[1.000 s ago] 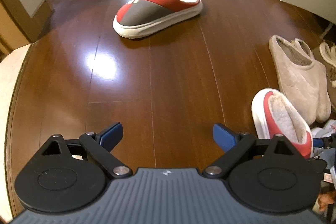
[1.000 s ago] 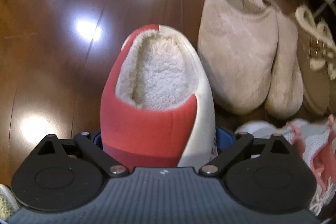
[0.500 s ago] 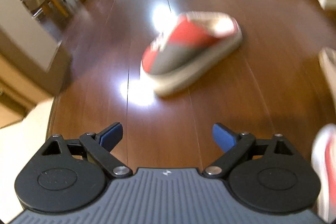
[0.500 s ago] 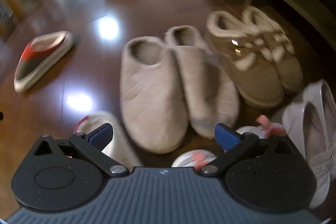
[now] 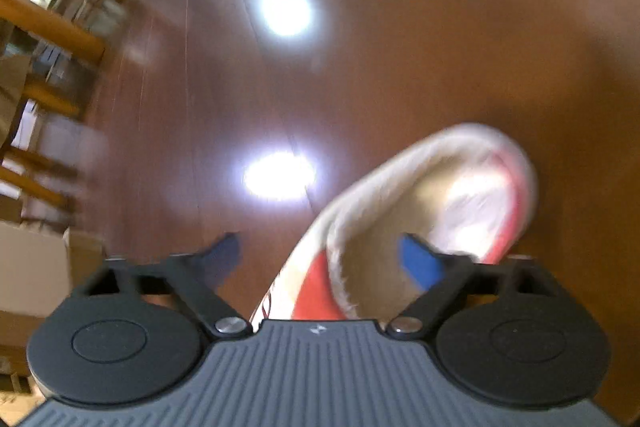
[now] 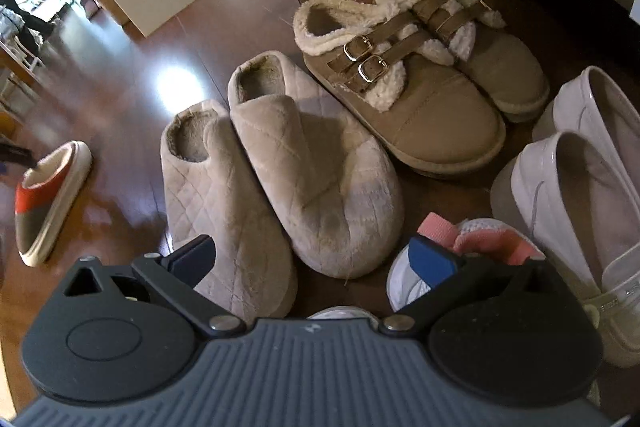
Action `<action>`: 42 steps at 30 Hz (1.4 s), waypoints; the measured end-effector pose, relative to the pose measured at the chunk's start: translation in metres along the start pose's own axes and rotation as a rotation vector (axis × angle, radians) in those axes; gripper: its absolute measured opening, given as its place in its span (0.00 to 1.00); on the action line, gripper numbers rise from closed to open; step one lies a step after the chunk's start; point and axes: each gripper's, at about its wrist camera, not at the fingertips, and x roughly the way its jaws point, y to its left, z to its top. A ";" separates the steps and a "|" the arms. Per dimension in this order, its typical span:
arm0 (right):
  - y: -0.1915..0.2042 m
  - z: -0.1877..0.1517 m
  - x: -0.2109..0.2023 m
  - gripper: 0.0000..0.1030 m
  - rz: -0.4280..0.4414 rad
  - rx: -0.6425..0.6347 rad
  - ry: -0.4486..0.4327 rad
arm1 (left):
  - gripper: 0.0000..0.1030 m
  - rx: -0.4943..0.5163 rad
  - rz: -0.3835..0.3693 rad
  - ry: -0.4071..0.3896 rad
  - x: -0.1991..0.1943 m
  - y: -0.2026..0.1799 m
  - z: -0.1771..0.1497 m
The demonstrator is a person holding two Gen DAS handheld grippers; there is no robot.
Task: Organize scattered shoes
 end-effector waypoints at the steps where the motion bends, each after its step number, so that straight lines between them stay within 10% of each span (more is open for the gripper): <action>1: 0.002 0.000 -0.003 0.99 0.014 -0.017 -0.011 | 0.24 -0.008 0.027 -0.004 0.001 0.001 -0.004; 5: 0.007 0.001 -0.011 0.99 0.055 -0.066 -0.048 | 0.19 -0.100 0.086 0.099 0.003 0.019 -0.023; 19: 0.033 -0.035 -0.058 0.99 0.241 -0.163 -0.005 | 0.46 -0.516 -0.329 0.675 -0.072 -0.016 -0.260; 23: 0.039 -0.051 -0.094 0.99 0.269 -0.233 -0.038 | 0.61 -0.439 -0.424 0.544 -0.132 -0.014 -0.289; 29: 0.066 -0.099 -0.135 0.99 0.326 -0.436 -0.032 | 0.77 -0.290 -0.256 0.229 -0.255 0.022 -0.346; 42: 0.207 -0.174 -0.065 0.99 0.406 -0.649 0.204 | 0.79 -0.426 -0.255 0.086 -0.309 0.087 -0.409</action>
